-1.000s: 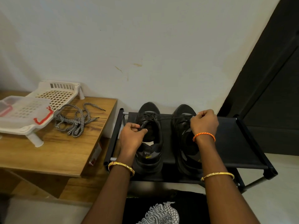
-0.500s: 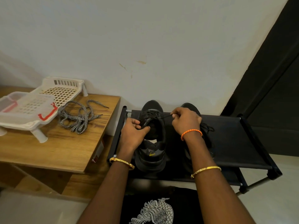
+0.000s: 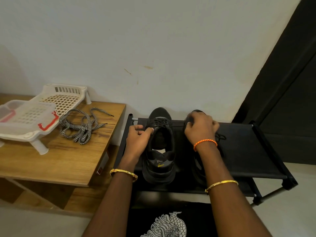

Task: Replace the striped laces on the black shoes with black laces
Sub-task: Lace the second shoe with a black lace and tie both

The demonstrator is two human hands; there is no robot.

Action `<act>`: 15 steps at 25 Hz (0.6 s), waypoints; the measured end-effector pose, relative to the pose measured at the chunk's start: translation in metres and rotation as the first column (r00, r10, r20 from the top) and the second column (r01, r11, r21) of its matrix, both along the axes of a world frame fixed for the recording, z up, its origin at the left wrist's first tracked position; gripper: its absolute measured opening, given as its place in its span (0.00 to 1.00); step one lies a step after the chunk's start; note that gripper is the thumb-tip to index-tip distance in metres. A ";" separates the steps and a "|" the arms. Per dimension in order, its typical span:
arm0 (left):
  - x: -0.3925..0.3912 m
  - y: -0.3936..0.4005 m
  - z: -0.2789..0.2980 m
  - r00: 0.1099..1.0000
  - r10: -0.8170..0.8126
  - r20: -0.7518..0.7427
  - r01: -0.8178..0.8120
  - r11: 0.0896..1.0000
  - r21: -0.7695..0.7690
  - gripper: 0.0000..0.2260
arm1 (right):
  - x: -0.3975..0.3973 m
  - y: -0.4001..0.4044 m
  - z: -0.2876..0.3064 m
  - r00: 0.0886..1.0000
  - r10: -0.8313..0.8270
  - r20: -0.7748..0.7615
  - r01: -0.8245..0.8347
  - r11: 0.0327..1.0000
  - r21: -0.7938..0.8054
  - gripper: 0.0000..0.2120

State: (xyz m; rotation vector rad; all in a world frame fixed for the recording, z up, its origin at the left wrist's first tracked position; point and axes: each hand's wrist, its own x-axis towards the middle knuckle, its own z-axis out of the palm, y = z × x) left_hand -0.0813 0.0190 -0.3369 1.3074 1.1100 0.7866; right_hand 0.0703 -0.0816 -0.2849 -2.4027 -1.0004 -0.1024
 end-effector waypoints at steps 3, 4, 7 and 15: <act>-0.005 0.006 -0.006 0.996 0.044 -0.081 -0.043 0.999 0.005 0.13 | -0.019 0.022 -0.008 0.973 0.216 -0.080 -0.226 0.961 -0.160 0.12; -0.006 0.007 -0.007 0.995 0.034 -0.099 -0.033 0.999 0.013 0.13 | -0.020 0.025 -0.008 0.972 0.213 -0.097 -0.226 0.960 -0.162 0.12; -0.005 0.008 -0.010 0.993 -0.022 -0.115 0.027 0.999 0.046 0.14 | -0.012 0.017 -0.003 0.988 0.139 -0.065 -0.146 0.984 -0.107 0.10; 0.005 0.008 -0.009 0.980 0.019 -0.197 -0.008 0.998 0.057 0.06 | 0.022 -0.033 0.014 0.973 -0.228 -0.037 0.227 0.974 -0.017 0.10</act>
